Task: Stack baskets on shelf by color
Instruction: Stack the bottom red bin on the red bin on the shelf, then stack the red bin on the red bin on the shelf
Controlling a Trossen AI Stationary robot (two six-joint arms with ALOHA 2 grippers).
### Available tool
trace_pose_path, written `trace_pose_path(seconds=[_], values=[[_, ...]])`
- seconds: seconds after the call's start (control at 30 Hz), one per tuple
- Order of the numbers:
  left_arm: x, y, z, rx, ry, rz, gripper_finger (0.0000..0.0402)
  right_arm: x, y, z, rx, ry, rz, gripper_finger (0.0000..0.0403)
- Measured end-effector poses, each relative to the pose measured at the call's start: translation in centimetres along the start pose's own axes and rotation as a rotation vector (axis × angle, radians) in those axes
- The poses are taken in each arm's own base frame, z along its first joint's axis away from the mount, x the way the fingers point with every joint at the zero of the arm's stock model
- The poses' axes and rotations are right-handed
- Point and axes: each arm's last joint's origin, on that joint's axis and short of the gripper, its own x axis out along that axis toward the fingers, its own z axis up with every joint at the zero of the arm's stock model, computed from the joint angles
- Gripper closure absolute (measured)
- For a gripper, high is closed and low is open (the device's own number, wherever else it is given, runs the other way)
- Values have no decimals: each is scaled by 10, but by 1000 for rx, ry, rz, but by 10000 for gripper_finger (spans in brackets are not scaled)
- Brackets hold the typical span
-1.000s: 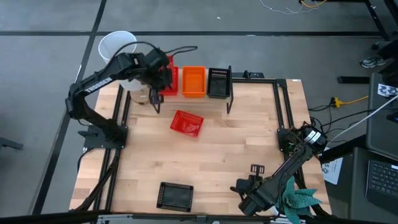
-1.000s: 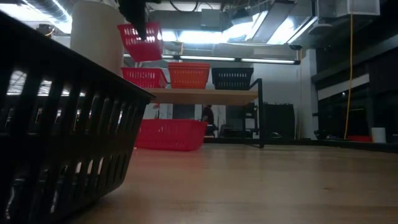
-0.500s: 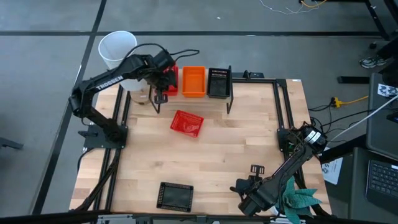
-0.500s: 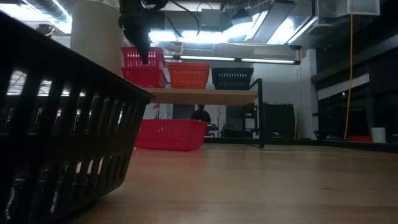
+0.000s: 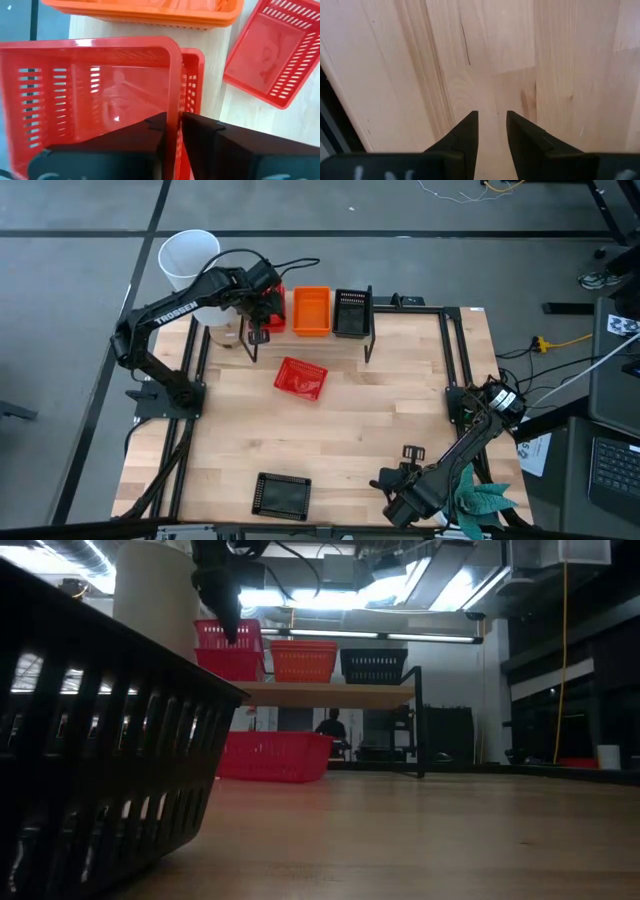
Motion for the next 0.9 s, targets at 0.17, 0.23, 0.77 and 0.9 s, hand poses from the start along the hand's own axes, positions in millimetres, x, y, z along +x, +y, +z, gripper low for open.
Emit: trace_pose_path(seconds=[0.17,0.23,0.77,0.9], values=[[0,0,0,-15,0,0,334,0,0,0,0,-2,4,302],[0,0,0,-31,0,-1,324,0,0,0,0,-2,4,302],[-7,-49,18,-186,-47,-160,303,0,0,0,-1,-2,4,302],[-11,-81,26,-155,-60,-316,303,0,0,1,1,-33,-11,302]])
